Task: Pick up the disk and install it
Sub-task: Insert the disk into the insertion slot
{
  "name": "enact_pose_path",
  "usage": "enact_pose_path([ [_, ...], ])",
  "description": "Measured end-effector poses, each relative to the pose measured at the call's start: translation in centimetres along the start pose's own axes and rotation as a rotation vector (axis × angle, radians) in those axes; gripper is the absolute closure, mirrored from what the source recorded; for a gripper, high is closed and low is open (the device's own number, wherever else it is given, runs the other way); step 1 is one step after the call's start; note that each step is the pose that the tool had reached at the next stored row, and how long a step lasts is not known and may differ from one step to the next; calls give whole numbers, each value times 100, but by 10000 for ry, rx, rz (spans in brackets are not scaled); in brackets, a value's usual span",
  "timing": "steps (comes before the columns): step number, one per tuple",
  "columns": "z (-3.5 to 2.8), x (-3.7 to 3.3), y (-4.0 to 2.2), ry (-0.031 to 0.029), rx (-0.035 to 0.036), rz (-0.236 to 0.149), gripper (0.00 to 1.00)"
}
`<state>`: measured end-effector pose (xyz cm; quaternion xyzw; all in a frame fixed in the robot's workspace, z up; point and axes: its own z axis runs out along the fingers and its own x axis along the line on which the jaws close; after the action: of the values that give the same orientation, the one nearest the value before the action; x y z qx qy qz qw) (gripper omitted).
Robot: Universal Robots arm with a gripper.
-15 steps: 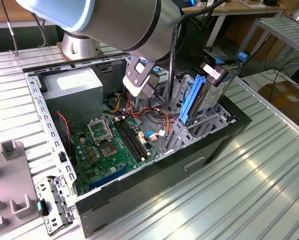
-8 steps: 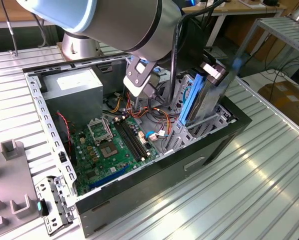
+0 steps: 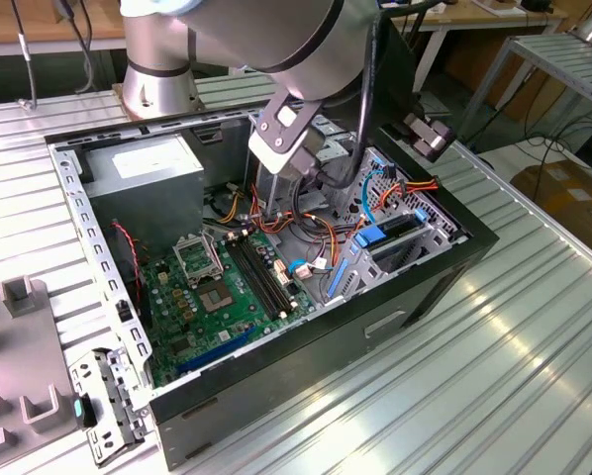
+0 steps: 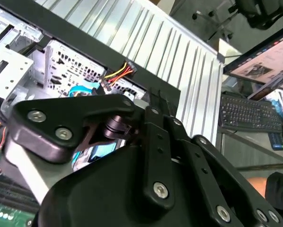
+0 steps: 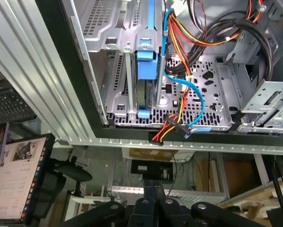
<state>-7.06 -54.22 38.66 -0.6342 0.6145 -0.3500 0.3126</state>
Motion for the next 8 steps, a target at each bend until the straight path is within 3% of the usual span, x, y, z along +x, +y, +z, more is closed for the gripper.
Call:
enact_pose_path([
  [1, 3, 0, -10, -4, -104, -2, 89],
  [2, 18, -2, -33, -18, -385, -11, 89],
  [5, 65, -6, -66, -37, -783, -25, 89],
  [6, 104, -6, -93, -46, -980, -31, 89],
  [8, 118, -6, -102, -132, -1569, 23, 89],
])
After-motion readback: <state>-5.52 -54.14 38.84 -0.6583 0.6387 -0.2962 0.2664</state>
